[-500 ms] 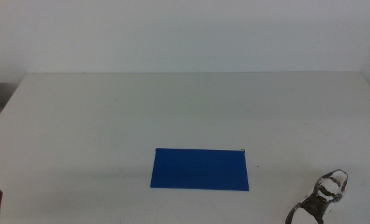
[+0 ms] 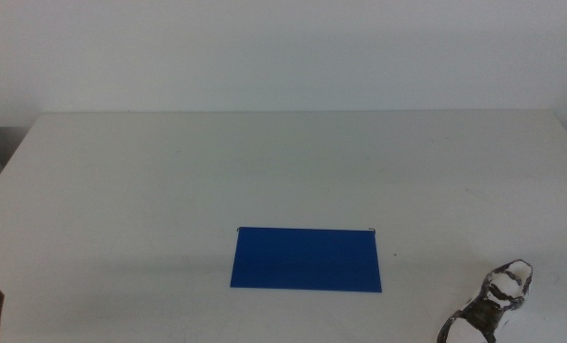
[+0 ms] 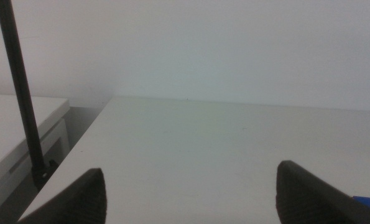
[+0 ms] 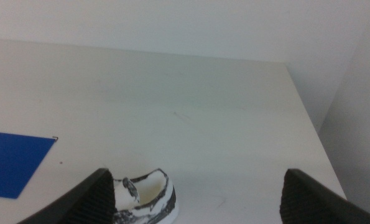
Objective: Use one arm to grab the shoe from the table and place it on the mat.
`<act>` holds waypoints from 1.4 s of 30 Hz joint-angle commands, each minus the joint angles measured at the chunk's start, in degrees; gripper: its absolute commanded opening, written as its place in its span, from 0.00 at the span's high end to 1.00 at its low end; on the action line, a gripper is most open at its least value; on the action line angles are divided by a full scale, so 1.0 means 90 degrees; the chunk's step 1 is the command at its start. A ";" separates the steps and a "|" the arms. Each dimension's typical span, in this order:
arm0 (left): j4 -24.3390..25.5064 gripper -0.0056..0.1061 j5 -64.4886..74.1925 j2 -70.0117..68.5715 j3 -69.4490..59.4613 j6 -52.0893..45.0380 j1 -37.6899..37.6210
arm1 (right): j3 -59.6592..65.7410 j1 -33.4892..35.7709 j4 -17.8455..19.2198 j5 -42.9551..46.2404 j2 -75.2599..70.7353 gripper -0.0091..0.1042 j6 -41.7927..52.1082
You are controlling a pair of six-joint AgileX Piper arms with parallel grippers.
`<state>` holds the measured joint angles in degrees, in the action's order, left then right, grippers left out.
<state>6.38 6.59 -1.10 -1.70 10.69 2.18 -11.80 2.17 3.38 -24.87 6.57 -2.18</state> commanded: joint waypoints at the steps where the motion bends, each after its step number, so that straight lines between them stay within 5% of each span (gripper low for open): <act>1: -0.0024 0.11 -0.0522 -0.0047 -0.0032 0.0019 -0.0023 | -0.0436 -0.0016 0.0026 0.0407 0.0354 0.11 0.0038; 11: -0.0024 0.11 -0.0522 -0.0047 -0.0032 0.0019 -0.0023 | -0.1766 -0.0016 0.0059 -0.0030 0.1807 0.11 -0.0132; 20: -0.0024 0.11 -0.0522 -0.0047 -0.0032 0.0019 -0.0023 | -0.3434 -0.0016 0.0053 -0.1395 0.3121 0.11 -0.0799; 34: -0.0024 0.11 -0.0522 -0.0047 -0.0032 0.0019 -0.0023 | -0.5219 0.0129 0.0053 -0.4086 0.5419 0.11 -0.4639; 42: -0.0024 0.11 -0.0522 -0.0047 -0.0032 0.0019 -0.0023 | -0.5310 0.1109 -0.0116 -0.4241 0.6234 0.11 -0.6161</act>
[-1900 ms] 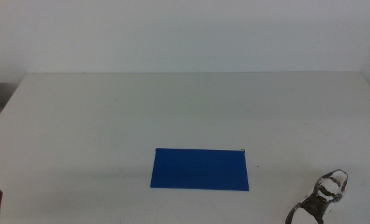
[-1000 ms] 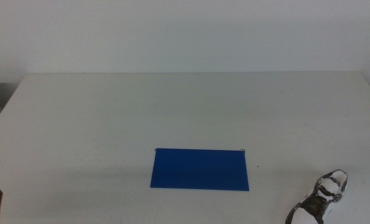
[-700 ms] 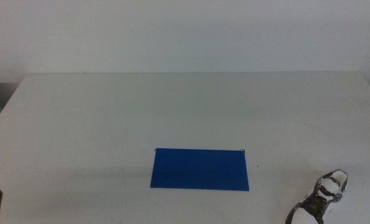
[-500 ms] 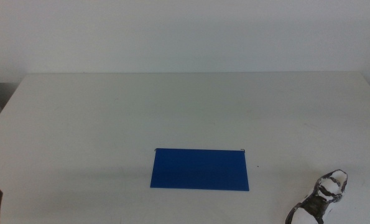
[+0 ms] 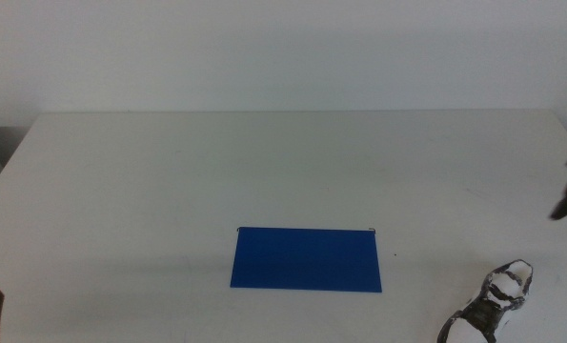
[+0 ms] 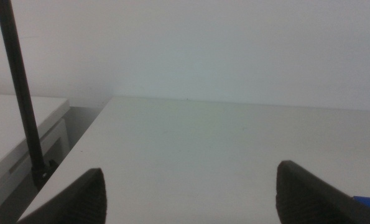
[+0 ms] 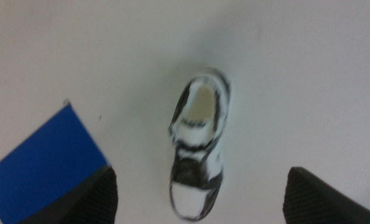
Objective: Use one arm to grab the shoe from the table and place it on the mat.
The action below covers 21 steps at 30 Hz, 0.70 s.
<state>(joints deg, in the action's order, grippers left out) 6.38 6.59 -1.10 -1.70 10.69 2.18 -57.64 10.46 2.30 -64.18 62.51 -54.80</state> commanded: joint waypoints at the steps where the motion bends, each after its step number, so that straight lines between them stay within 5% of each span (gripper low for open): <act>1: -0.0024 0.11 -0.0522 -0.0047 -0.0032 0.0019 -0.0023 | -0.0217 0.0292 0.0003 0.0127 0.0102 0.11 -0.0386; 21: -0.0024 0.11 -0.0522 -0.0047 -0.0032 0.0019 -0.0023 | -0.0193 0.0777 0.0305 0.0181 0.2044 0.11 -0.1325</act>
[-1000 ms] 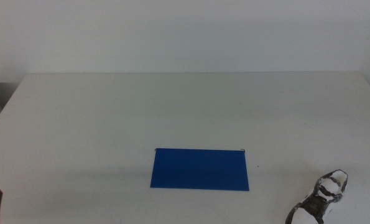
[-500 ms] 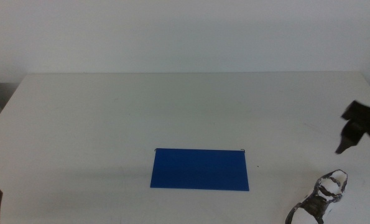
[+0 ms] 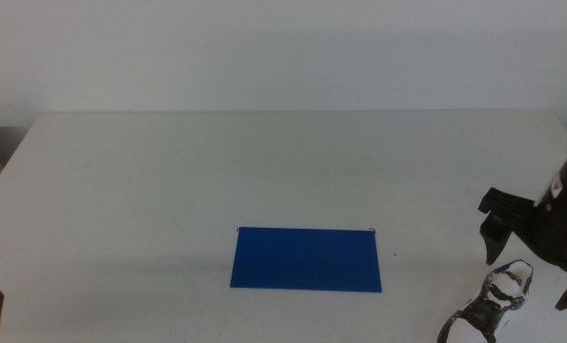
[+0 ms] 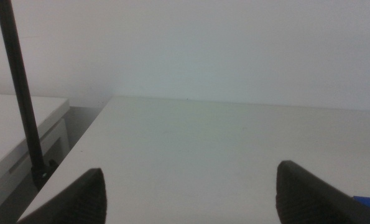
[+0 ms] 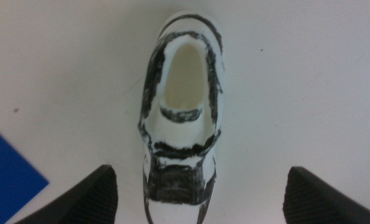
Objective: Use one arm to grab the shoe from the table and place it on the mat.
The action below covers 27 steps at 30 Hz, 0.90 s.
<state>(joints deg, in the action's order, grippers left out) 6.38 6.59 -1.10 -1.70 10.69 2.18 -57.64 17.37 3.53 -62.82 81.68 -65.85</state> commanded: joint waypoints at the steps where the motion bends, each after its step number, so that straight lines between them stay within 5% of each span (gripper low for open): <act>1: -0.0024 0.11 -0.0522 -0.0047 -0.0032 0.0019 -0.0023 | -0.0193 0.0009 0.0193 0.0030 -0.0006 0.11 -0.0137; 14: -0.0024 0.11 -0.0522 -0.0047 -0.0032 0.0019 -0.0023 | -0.0193 0.0009 0.0351 0.0339 0.0459 0.11 -0.0244; 27: -0.0024 0.11 -0.0522 -0.0047 -0.0032 0.0019 -0.0023 | -0.0193 0.0009 0.1085 0.0675 0.0465 0.11 -0.0223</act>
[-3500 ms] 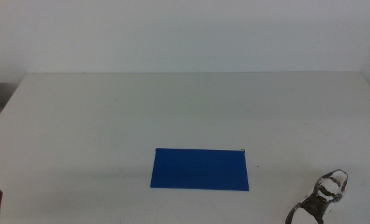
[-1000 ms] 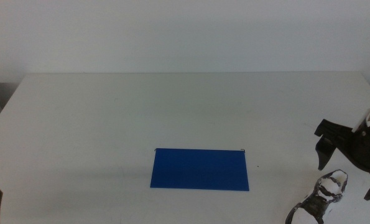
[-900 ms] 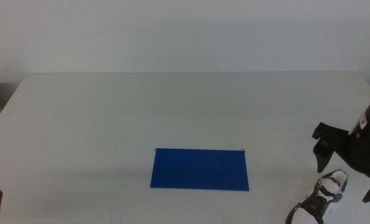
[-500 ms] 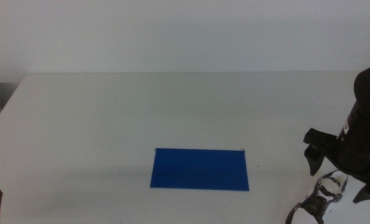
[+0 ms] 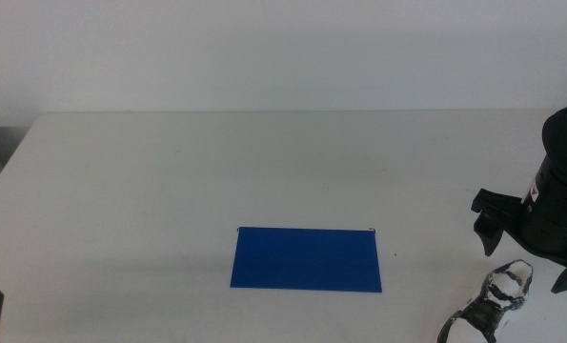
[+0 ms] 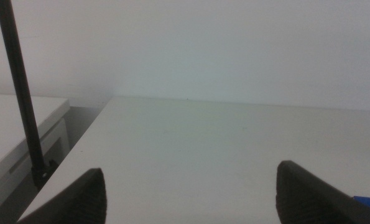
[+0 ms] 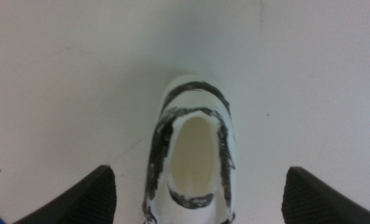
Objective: Use one arm to grab the shoe from the table and place it on the mat.
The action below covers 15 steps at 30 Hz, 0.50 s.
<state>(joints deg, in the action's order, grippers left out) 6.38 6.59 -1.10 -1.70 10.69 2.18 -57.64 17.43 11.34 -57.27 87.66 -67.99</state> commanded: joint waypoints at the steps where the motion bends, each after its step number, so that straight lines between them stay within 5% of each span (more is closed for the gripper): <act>1: -0.0024 0.11 -0.0522 -0.0047 -0.0032 0.0019 -0.0023 | -0.0193 0.0002 0.0217 0.0058 -0.0200 0.11 0.0005; 9: -0.0024 0.11 -0.0522 -0.0047 -0.0032 0.0019 -0.0023 | -0.0193 0.0002 0.0191 -0.0171 -0.0070 0.12 -0.1039; 15: -0.0024 0.11 -0.0522 -0.0047 -0.0032 0.0019 -0.0023 | -0.0193 0.0002 -0.0060 -0.0155 0.0444 0.15 -0.0853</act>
<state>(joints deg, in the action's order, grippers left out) 6.38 6.59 -1.10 -1.70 10.69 2.18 -57.70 17.43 10.24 -58.22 92.48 -76.50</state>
